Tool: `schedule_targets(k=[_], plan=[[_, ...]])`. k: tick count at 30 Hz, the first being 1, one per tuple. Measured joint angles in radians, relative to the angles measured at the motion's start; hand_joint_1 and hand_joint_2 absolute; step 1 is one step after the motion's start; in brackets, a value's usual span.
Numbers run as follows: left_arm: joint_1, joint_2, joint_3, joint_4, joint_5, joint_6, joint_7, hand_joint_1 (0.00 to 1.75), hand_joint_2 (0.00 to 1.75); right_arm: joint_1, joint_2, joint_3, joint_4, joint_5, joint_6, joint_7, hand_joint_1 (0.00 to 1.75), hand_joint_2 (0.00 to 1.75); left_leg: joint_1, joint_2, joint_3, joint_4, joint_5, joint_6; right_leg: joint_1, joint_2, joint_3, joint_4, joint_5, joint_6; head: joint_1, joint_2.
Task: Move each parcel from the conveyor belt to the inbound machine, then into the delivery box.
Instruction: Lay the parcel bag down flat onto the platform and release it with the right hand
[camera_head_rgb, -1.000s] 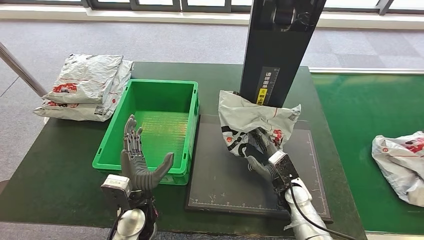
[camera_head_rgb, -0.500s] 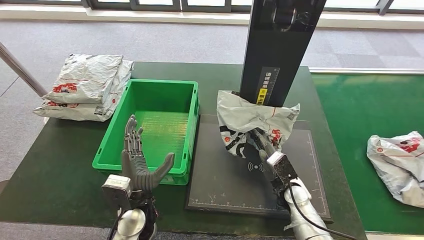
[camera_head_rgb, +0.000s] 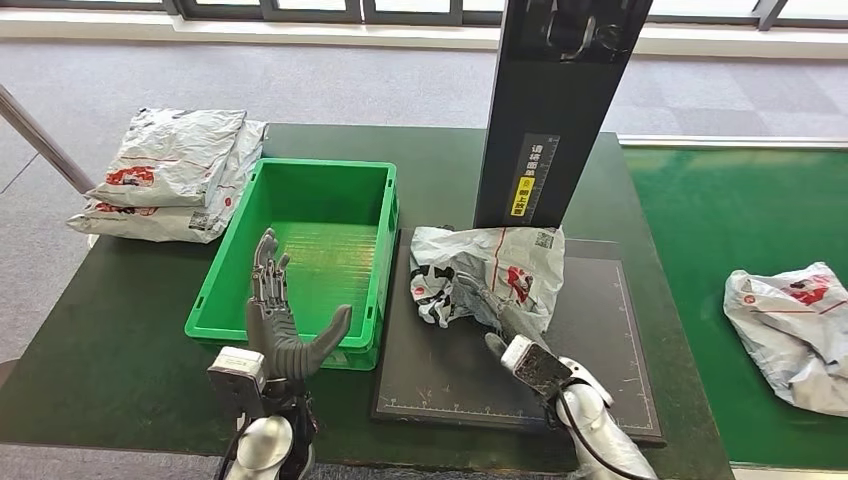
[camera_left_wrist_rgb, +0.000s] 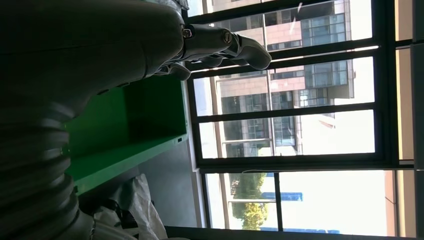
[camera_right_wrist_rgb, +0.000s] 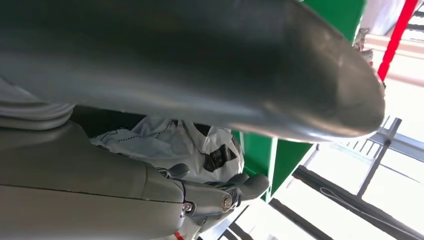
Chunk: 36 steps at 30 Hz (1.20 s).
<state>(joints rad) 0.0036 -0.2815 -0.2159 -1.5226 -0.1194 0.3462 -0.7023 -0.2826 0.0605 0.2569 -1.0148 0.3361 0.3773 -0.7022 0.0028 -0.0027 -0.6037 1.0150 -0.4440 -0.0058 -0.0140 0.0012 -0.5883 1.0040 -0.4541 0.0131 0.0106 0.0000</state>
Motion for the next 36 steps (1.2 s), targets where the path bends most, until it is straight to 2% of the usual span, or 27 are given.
schedule_targets(k=[12, 14, 16, 18, 20, 23, 25, 27, 29, 30, 33, 36], plan=[[-0.005, 0.0, 0.0, 0.005, 0.0, 0.0, 0.0, 0.0, 1.75, 0.004, -0.006, 0.008, -0.002, 0.012, -0.006, 0.0, 0.0, 0.0, 0.0, 0.0, 0.0, 0.0, 0.0, 0.0, 0.0, 0.0, 0.0, 0.0, 0.0, 0.0, 0.0, 0.0], [-0.005, 0.0, 0.0, 0.006, 0.0, 0.0, 0.0, 0.0, 1.75, 0.002, -0.008, 0.022, 0.004, 0.057, -0.036, 0.001, 0.0, 0.0, 0.0, 0.0, 0.0, 0.0, 0.0, 0.0, 0.0, 0.0, 0.0, 0.0, 0.0, 0.0, 0.0, 0.0], [-0.005, 0.0, 0.0, 0.006, 0.0, 0.002, 0.0, 0.0, 1.75, -0.003, -0.01, 0.042, 0.033, 0.166, -0.112, 0.01, 0.0, 0.0, 0.0, 0.0, 0.0, 0.0, 0.0, 0.0, 0.0, 0.0, 0.0, 0.0, 0.0, 0.0, 0.0, 0.0], [-0.005, 0.0, 0.0, 0.004, 0.0, 0.006, 0.0, 0.0, 1.75, -0.006, -0.01, 0.053, 0.075, 0.271, -0.188, 0.021, 0.0, 0.87, 0.0, -0.001, 0.0, 0.0, 0.0, 0.0, 0.0, -0.001, 0.0, 0.0, 0.0, 0.0, 0.0, 0.0], [-0.004, 0.0, 0.0, 0.003, 0.0, 0.007, 0.0, 0.0, 1.75, -0.005, -0.009, 0.054, 0.106, 0.309, -0.223, 0.021, 0.0, 1.75, 0.0, -0.002, -0.001, 0.0, 0.0, 0.0, 0.0, -0.002, 0.0, 0.0, 0.0, 0.0, 0.0, 0.0], [-0.004, 0.0, 0.0, 0.002, -0.003, 0.007, 0.0, 0.0, 1.75, -0.002, -0.009, 0.054, 0.127, 0.305, -0.251, 0.016, 0.0, 1.75, 0.0, -0.001, 0.0, 0.0, 0.0, 0.0, 0.0, -0.002, 0.0, 0.0, 0.0, 0.0, 0.0, 0.0], [-0.003, 0.0, 0.0, 0.002, -0.018, 0.005, 0.0, 0.0, 1.75, 0.027, -0.01, 0.05, 0.073, 0.23, -0.361, 0.011, 0.0, 1.75, 0.0, -0.003, -0.001, 0.0, 0.0, 0.0, 0.0, -0.003, 0.0, 0.0, 0.0, 0.0, 0.0, 0.0], [-0.004, 0.0, -0.005, 0.004, -0.046, 0.006, 0.0, 0.0, 1.75, 0.067, 0.001, 0.027, -0.067, 0.164, -0.603, 0.004, 0.0, 1.75, 0.0, -0.003, -0.002, 0.0, 0.001, 0.0, 0.0, -0.003, -0.001, 0.0, 0.0, 0.0, 0.0, 0.0], [-0.017, 0.001, -0.028, 0.013, -0.066, 0.008, 0.0, 0.0, 1.75, 0.088, 0.029, -0.025, -0.221, 0.185, -0.844, 0.001, 0.0, 1.75, 0.0, -0.002, -0.002, 0.0, 0.001, 0.0, 0.0, -0.002, -0.002, 0.0, 0.0, 0.0, 0.0, 0.0], [-0.03, 0.002, -0.046, 0.023, -0.071, 0.009, 0.0, 0.0, 1.75, 0.096, 0.044, -0.055, -0.285, 0.198, -0.92, 0.001, 0.0, 1.75, 0.0, -0.002, -0.002, 0.0, 0.0, 0.0, 0.0, -0.002, -0.002, 0.0, 0.0, 0.0, 0.0, 0.0], [-0.097, 0.002, -0.111, 0.075, -0.082, 0.021, 0.0, 0.0, 1.75, 0.118, 0.065, -0.104, -0.438, 0.148, -1.039, 0.0, 0.0, 1.75, 0.0, -0.003, -0.002, 0.0, 0.0, 0.0, 0.0, -0.003, -0.002, 0.0, 0.0, 0.0, 0.0, 0.0], [-0.205, -0.011, -0.195, 0.19, -0.121, 0.07, 0.0, 0.0, 1.75, 0.114, 0.067, -0.112, -0.523, 0.064, -1.071, 0.001, 0.0, 1.75, 0.0, -0.001, -0.001, 0.0, 0.001, 0.0, 0.0, -0.002, -0.001, 0.0, 0.002, 0.0, 0.0, 0.0]])
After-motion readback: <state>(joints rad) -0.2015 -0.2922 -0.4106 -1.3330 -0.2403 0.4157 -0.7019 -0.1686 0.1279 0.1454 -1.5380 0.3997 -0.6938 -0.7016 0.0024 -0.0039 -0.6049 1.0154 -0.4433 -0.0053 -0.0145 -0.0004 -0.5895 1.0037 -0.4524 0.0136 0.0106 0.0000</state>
